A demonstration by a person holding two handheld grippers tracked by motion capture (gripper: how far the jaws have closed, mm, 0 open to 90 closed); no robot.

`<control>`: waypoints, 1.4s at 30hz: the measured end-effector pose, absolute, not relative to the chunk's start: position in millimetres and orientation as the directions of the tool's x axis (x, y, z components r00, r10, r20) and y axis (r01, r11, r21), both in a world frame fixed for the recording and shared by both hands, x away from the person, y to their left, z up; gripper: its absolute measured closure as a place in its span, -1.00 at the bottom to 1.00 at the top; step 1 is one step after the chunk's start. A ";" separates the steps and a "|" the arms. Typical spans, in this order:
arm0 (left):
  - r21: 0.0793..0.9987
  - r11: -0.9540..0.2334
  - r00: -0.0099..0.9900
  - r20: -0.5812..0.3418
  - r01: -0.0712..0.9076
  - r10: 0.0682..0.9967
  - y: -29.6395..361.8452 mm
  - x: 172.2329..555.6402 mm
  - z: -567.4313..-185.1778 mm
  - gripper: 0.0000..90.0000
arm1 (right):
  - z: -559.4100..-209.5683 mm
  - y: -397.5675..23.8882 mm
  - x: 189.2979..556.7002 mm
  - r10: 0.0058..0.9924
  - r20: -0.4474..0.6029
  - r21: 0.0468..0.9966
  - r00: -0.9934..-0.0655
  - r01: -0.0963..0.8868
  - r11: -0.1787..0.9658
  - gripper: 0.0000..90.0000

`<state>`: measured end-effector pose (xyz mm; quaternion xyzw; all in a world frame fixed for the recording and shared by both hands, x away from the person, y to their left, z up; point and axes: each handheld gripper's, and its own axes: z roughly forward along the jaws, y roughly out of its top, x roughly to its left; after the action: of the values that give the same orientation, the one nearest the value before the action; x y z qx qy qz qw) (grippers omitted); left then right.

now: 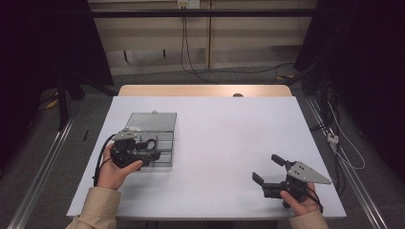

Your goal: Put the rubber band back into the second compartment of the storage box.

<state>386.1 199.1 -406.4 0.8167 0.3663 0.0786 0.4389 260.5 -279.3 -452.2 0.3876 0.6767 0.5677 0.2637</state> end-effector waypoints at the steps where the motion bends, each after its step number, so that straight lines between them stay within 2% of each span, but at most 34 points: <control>1: 0.772 -0.352 0.721 -0.189 0.528 0.667 199.5 384.9 -406.4 -0.36 | -452.3 -279.0 260.5 0.824 0.083 0.973 -0.560 0.225 0.055 -0.94; 13: 0.781 -0.353 0.732 -0.186 0.514 0.655 202.2 373.2 -412.8 -0.59 | -453.0 -278.5 260.6 0.822 0.087 0.971 -0.564 0.231 0.056 -0.94; 42: 0.812 -0.360 0.751 -0.138 0.459 0.646 210.2 362.1 -417.9 -0.76 | -453.6 -278.1 259.6 0.818 0.084 0.970 -0.570 0.236 0.065 -0.93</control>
<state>362.1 210.2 -417.9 0.8183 0.3375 0.1028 0.4538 259.6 -278.1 -453.6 0.3857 0.6828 0.5644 0.2577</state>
